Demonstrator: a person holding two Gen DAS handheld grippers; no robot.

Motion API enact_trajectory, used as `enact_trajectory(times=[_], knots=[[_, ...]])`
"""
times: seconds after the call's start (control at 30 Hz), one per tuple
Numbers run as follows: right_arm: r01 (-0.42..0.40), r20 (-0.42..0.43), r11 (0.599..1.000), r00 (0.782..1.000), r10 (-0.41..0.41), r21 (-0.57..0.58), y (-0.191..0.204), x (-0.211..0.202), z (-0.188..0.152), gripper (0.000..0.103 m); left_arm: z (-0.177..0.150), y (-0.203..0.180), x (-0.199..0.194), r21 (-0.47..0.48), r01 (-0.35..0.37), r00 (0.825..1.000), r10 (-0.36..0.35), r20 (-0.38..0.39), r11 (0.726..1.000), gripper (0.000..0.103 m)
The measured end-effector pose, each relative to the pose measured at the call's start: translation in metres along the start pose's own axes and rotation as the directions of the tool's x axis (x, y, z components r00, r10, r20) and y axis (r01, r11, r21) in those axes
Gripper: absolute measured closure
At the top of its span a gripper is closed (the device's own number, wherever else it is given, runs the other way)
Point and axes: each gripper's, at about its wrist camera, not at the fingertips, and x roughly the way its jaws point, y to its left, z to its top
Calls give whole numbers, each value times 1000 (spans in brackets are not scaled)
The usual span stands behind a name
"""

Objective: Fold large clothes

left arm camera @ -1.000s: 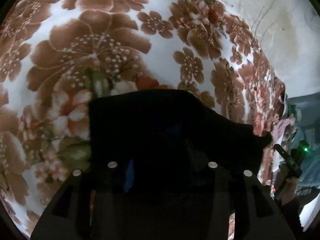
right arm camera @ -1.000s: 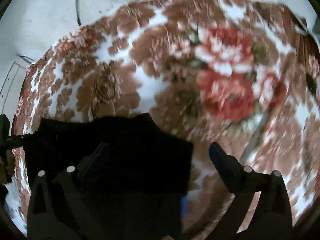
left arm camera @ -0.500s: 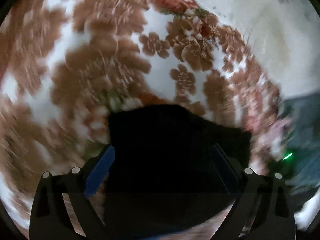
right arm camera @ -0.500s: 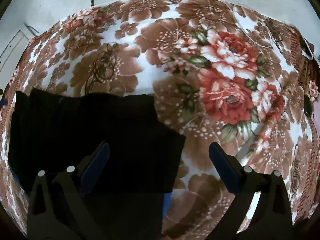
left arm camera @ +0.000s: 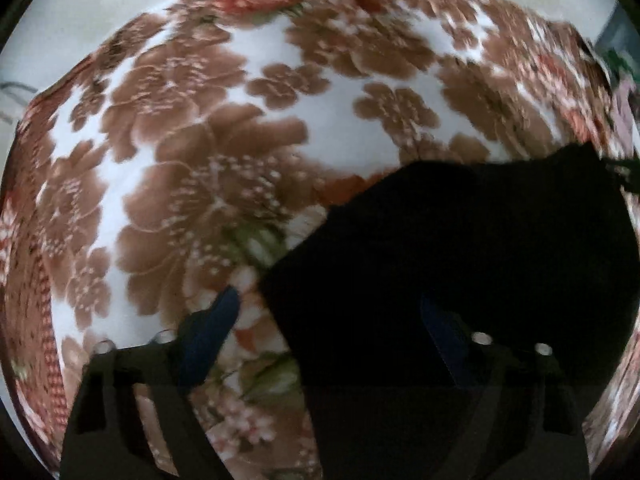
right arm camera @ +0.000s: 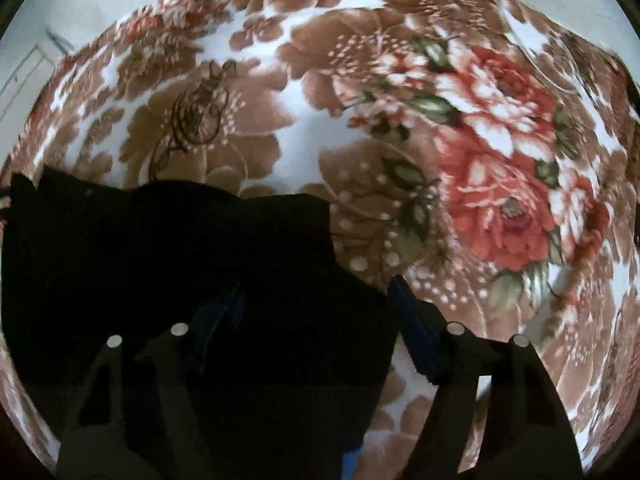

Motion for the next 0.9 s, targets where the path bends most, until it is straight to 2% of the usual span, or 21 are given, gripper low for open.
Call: enact_trajectory(times=[0.03,0.07,0.1,0.13,0.2,0.23,0.33,0.4,0.47,0.5,0.57,0.67,0.7,0.77,0.8,0.83,0.87,0.9], knots=[[-4,-1,1000,1000,4,-14,2,4,0,49,-1,-4,4,4,17,1000,-17,-9,1000,53],[-27,-5,999,1000,27,-22,4,7,-2,66,-2,-9,8,5,42,999,-42,-14,999,63],[-42,-4,999,999,42,-29,8,7,-4,68,-4,-15,9,10,42,999,-42,-21,999,80],[-34,2,999,999,34,-39,11,6,-5,78,-7,-22,10,25,26,999,-25,-33,999,89],[-41,-12,997,999,41,-59,16,6,-9,84,-10,-33,9,62,-2,999,5,-41,998,92],[-41,-14,997,999,40,-67,16,5,-10,87,-10,-36,2,71,-23,1000,24,-14,997,93],[-22,14,996,1000,23,-82,12,-13,-8,90,-4,-27,-31,13,-19,997,18,70,1000,93],[-7,51,996,999,11,-84,6,-35,-2,90,1,-21,-54,-22,13,993,-10,113,1000,93],[28,80,991,997,-18,-130,7,-54,3,90,7,-22,-67,-11,-2,991,3,131,1000,93],[46,88,986,996,-32,-160,9,-59,6,90,10,-24,-65,9,-25,993,24,116,1000,93],[65,78,977,996,-50,-202,14,-56,13,90,16,-21,-48,16,-28,998,27,58,999,93],[89,37,972,996,-83,-217,19,-24,11,88,10,-13,-3,4,-58,998,58,-32,998,91],[110,29,965,994,-106,-238,24,-8,6,86,5,-13,7,6,-79,996,79,-39,997,87],[160,35,943,987,-157,-293,34,11,-2,81,-3,-8,17,-35,-75,997,75,-14,997,78],[185,47,932,983,-179,-312,38,14,-4,78,-5,-6,16,-47,-86,996,86,11,995,65],[211,60,920,977,-203,-332,40,14,-5,72,-8,-7,11,-48,-126,990,128,52,991,46],[242,84,898,970,-227,-368,46,11,-8,66,-10,-8,3,-44,-152,984,155,92,987,40],[249,92,893,968,-232,-375,46,8,-10,60,-13,-8,-6,-41,-165,978,168,124,986,33]])
